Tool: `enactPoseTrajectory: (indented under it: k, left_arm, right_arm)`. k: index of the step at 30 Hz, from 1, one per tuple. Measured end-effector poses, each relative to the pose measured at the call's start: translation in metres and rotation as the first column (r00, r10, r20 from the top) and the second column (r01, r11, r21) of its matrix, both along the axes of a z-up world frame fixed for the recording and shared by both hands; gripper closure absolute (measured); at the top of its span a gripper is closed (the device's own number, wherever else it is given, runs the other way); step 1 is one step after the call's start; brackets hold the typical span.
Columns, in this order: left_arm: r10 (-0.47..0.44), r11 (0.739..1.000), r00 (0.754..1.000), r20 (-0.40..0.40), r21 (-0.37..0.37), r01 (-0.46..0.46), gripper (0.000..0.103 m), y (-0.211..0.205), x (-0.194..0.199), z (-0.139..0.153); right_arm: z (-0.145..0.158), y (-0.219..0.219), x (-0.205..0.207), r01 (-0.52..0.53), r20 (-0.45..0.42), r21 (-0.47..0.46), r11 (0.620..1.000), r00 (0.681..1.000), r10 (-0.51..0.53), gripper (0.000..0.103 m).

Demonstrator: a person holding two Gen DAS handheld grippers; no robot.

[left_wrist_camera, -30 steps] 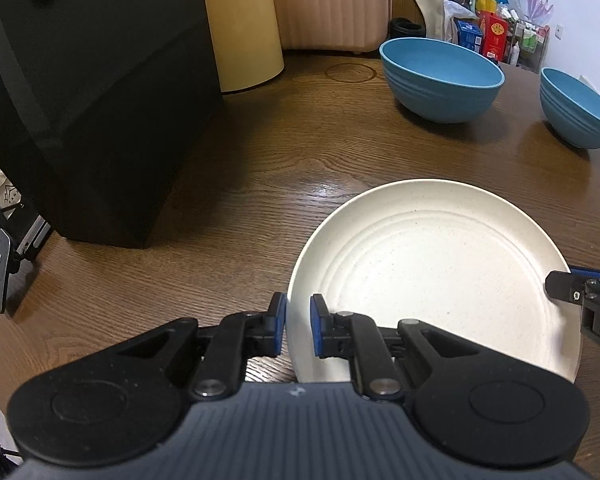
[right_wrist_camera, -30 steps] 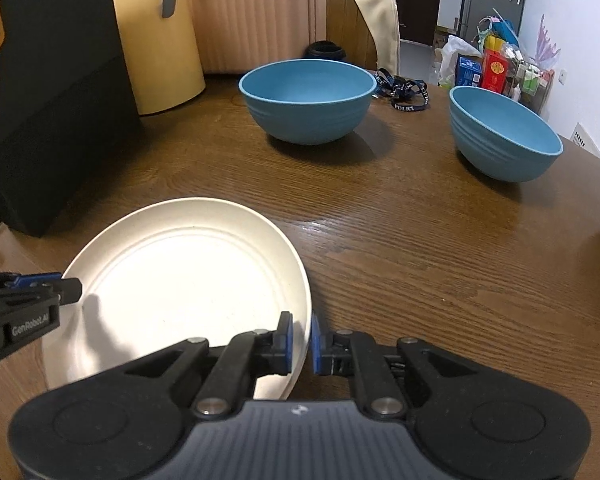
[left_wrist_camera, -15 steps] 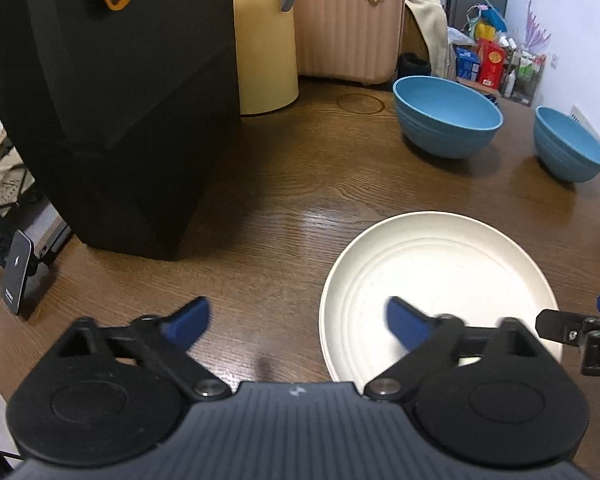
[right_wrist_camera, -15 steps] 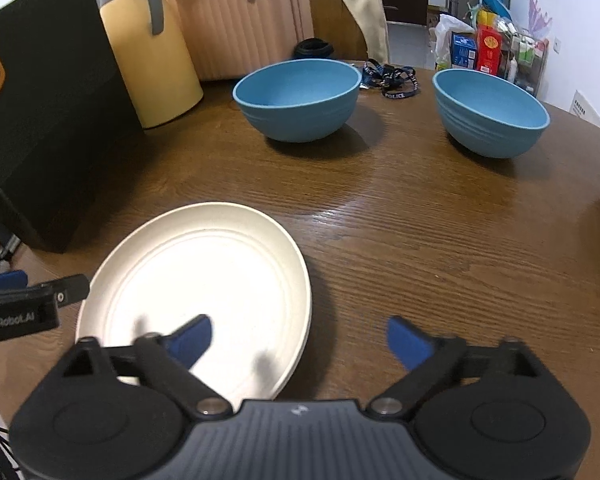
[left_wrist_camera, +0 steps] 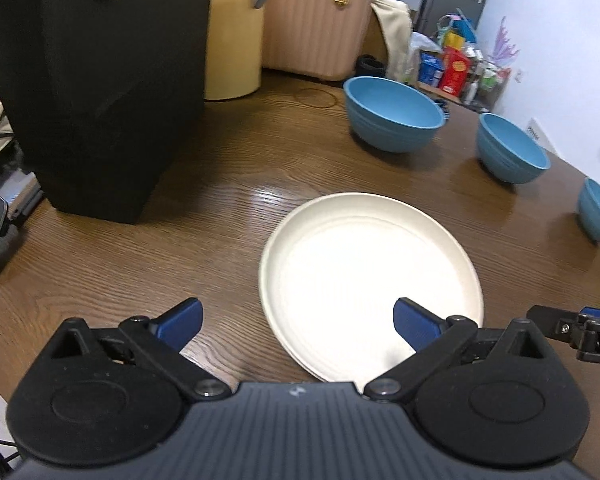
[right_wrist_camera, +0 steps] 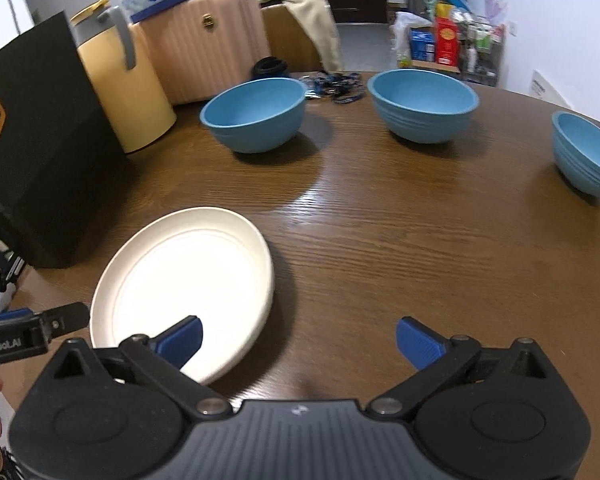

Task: Organize plates and bowls
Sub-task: 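Withdraw both grippers and turn toward the cream plate by the water bottle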

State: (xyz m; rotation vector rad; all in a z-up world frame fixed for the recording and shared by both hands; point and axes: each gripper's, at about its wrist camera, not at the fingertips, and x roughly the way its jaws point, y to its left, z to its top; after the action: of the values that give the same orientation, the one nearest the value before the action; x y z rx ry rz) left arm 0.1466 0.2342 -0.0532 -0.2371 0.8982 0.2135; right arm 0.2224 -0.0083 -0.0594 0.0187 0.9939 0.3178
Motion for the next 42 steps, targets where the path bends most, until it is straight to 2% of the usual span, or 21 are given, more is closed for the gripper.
enactPoseTrajectory:
  k: [6, 14, 25, 32, 42]
  left_arm:
    - [-0.062, 0.998, 0.998, 0.024, 0.000, 0.062, 0.000, -0.014, 0.000, 0.008]
    - [-0.154, 0.988, 0.987, 0.043, 0.004, 0.154, 0.000, -0.032, 0.015, 0.010]
    - [-0.284, 0.959, 0.958, 0.046, -0.013, 0.285, 0.000, -0.047, 0.035, 0.006]
    - [-0.396, 0.918, 0.917, 0.051, -0.005, 0.396, 0.000, -0.060, 0.049, 0.007]
    - [-0.545, 0.838, 0.837, 0.042, -0.009, 0.546, 0.000, -0.093, 0.064, 0.006]
  right_arm:
    - [0.001, -0.030, -0.018, 0.100, 0.006, -0.007, 0.995, 0.995, -0.100, 0.000]
    - [0.010, -0.060, -0.029, 0.240, 0.039, -0.022, 0.971, 0.970, -0.239, 0.000]
    - [0.010, -0.077, -0.049, 0.363, 0.044, -0.043, 0.931, 0.931, -0.361, 0.000]
    - [0.014, -0.089, -0.067, 0.468, 0.063, -0.037, 0.883, 0.883, -0.465, 0.000]
    - [0.017, -0.107, -0.093, 0.597, 0.067, -0.061, 0.800, 0.802, -0.593, 0.000]
